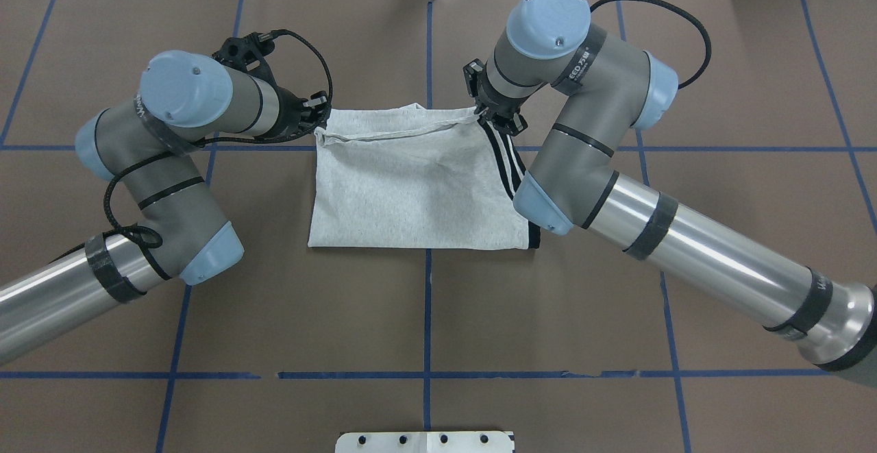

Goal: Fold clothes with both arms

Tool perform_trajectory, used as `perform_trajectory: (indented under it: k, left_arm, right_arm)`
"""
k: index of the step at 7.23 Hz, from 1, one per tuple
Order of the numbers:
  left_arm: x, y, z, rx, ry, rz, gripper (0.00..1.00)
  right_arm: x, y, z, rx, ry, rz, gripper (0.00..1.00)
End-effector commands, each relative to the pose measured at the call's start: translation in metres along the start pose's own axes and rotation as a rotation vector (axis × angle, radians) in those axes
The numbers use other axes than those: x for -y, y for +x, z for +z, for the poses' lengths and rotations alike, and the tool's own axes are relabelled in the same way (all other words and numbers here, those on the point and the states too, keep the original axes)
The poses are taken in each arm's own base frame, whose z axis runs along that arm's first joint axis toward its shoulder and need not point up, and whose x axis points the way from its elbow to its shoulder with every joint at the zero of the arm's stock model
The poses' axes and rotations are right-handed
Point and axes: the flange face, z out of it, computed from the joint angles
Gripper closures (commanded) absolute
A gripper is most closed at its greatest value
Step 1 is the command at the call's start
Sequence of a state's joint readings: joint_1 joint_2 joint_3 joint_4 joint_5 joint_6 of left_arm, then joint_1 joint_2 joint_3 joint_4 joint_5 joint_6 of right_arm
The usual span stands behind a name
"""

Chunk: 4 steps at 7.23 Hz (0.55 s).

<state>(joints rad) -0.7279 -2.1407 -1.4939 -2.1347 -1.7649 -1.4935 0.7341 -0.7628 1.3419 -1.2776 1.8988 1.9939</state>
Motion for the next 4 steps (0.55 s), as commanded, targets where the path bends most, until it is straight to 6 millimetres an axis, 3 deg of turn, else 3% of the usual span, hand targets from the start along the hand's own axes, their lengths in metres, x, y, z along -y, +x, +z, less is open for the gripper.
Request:
perform_trajectory:
  k: [1, 2, 4]
  left_arm:
    - [0.071, -0.015, 0.011, 0.022, 0.077, 0.061, 0.13]
    - [0.088, -0.017, 0.003, 0.014, 0.098, 0.083, 0.13]
    - [0.112, -0.032, -0.013, 0.006, 0.024, 0.199, 0.12]
  right_arm:
    - [0.073, -0.048, -0.011, 0.023, 0.039, -0.109, 0.0]
    - [0.122, -0.057, -0.034, 0.033, 0.06, -0.143, 0.0]
    - [0.181, -0.034, -0.036, -0.005, 0.084, -0.273, 0.0]
